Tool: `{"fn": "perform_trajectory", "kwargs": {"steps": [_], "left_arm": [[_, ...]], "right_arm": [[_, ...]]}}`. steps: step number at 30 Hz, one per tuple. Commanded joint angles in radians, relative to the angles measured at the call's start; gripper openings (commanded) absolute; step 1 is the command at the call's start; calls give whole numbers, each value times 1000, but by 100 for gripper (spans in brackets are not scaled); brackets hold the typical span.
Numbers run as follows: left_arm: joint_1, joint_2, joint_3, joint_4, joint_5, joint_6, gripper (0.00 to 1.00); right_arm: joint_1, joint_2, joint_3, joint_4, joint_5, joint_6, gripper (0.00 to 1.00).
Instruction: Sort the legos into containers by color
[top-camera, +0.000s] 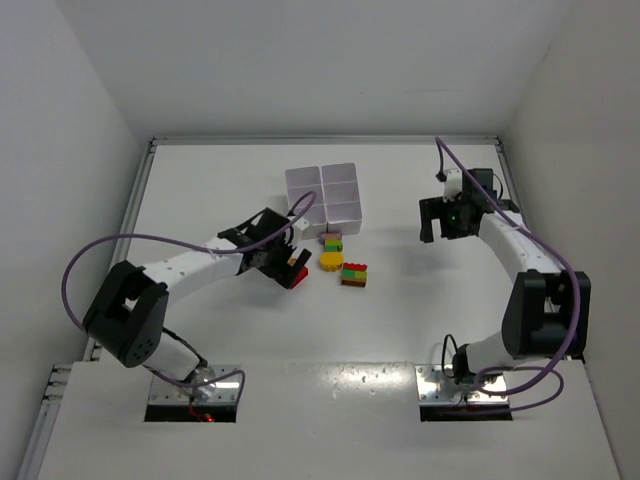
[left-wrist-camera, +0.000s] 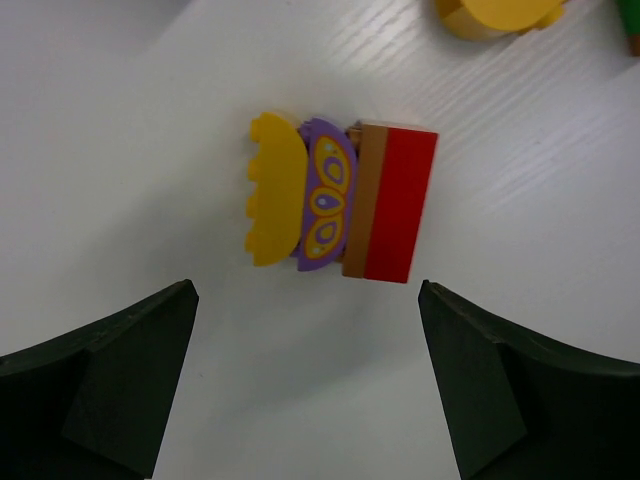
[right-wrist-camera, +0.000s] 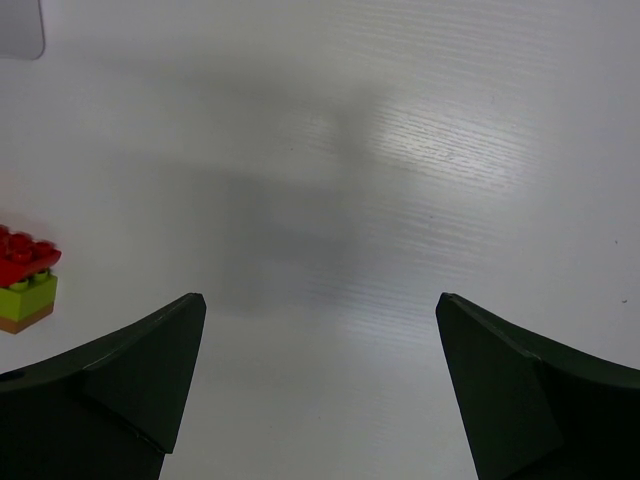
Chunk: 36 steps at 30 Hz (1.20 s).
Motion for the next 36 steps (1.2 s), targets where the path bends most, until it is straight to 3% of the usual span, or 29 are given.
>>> {"fn": "perform_trajectory", "kwargs": {"steps": [1,15,36], "left_arm": [[-6,30,27,61,-98,-29,100],[15,132,76,97,109,42,100],[6,261,85,129,61,10,100]], "right_arm": [[4,-45,-9,8,-9,-7,99],[4,-54,-18,-2,1,-16,99],[4,-36,-28,-2,1,-25,99]]}}
